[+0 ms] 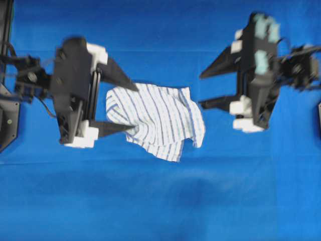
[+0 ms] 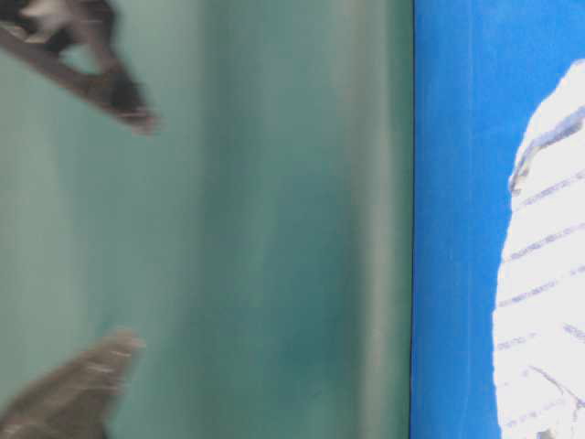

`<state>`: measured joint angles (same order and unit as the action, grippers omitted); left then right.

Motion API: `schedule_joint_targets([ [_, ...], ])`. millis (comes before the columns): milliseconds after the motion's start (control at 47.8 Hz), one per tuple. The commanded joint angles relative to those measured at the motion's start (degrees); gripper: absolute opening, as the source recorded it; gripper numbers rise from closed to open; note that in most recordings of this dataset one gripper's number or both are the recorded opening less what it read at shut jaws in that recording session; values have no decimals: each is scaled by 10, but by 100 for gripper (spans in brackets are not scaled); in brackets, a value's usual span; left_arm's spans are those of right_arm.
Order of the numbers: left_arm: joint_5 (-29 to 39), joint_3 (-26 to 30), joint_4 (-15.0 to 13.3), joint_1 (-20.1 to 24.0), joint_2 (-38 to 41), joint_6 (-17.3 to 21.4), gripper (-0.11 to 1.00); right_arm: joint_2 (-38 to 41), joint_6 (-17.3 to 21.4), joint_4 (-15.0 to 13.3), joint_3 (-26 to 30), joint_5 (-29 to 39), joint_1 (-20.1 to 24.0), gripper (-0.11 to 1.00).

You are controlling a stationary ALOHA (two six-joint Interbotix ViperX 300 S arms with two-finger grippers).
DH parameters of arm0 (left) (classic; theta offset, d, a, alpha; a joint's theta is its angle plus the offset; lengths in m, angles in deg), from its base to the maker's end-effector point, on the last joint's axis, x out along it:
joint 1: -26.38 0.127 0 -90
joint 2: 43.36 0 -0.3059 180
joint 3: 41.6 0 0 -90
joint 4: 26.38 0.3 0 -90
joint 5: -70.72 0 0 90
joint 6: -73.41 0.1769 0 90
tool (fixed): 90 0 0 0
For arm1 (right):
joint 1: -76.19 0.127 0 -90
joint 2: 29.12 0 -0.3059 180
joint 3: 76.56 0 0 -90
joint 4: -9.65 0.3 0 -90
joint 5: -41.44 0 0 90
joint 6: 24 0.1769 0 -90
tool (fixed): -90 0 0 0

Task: Lift the towel with both arms.
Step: 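Lower both grippers and pinch opposite edges of the towel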

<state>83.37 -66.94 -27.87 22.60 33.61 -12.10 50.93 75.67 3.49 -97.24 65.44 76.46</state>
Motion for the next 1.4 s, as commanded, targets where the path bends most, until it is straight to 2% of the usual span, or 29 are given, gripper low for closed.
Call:
schedule_joint_targets([
  [0,-38,-29,-1,-4,4,0,85,11,9,1,-14,-36,9,64],
  [147,-77,-76,-3,-9,21,-3,85,59,27,2,-34,-88,24,64],
  [440,-122,-123,-3,-18,107,-33,85,183,64,2,-24,-146,55,64],
  [649,-155,-117,-2,-22,190,-36,85,253,85,3,-13,-177,58,64],
  [942,-211,-113,-2,-23,273,-36,85,323,94,6,-5,-226,64,64],
  [1194,-234,-110,-2,-22,321,-35,84,382,98,9,25,-225,77,64],
  [1382,-232,-102,-2,-20,326,-35,80,389,98,8,34,-213,76,64],
])
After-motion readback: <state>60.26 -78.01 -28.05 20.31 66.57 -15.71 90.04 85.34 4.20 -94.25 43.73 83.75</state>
